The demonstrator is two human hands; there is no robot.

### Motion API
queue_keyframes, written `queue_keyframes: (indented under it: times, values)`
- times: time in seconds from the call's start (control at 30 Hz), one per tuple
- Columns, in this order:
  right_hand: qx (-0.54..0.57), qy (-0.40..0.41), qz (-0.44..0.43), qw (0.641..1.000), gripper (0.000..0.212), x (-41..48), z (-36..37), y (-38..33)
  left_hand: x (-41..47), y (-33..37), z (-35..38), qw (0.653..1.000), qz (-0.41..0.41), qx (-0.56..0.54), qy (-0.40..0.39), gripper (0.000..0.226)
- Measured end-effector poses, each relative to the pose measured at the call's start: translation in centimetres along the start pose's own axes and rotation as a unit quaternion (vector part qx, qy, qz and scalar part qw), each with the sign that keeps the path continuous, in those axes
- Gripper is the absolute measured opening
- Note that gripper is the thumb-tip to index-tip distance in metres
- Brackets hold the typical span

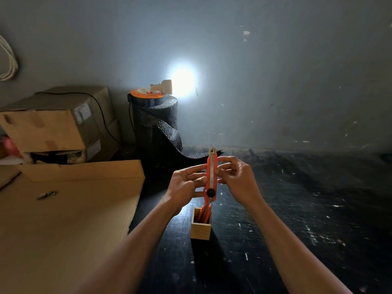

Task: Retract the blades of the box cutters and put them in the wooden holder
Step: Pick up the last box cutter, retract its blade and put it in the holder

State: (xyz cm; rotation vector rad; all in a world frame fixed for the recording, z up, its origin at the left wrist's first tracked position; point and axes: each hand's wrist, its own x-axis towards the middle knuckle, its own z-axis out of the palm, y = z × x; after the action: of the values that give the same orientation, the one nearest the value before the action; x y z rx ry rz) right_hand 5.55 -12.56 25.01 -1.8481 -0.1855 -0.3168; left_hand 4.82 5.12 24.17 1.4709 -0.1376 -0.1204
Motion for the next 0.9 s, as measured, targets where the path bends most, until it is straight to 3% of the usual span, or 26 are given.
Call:
queue_keyframes:
  times: [0.4,0.5,0.6,0.7,0.9]
  values:
    - [0.084,-0.046,0.076,0.993,0.015,0.7,1.8,4.8,2.0,-5.4,-1.4,0.998,-0.063,-0.003,0.006,0.037]
    - [0.098,-0.053,0.106,0.988,0.013,1.3,2.4,6.6,3.1,-8.0,-2.1,0.993,-0.103,0.014,0.049,0.035]
    - [0.075,-0.040,0.136,0.987,0.011,1.9,3.1,9.1,3.7,-11.6,-3.1,0.980,-0.119,0.123,0.102,0.042]
    - [0.040,-0.033,0.157,0.986,0.010,2.5,3.6,12.1,3.5,-14.5,-3.6,0.962,-0.144,0.208,0.098,0.053]
    - [-0.062,-0.005,0.146,0.987,0.016,2.3,5.6,15.8,4.9,-18.7,-3.8,0.941,-0.237,0.232,0.063,0.081]
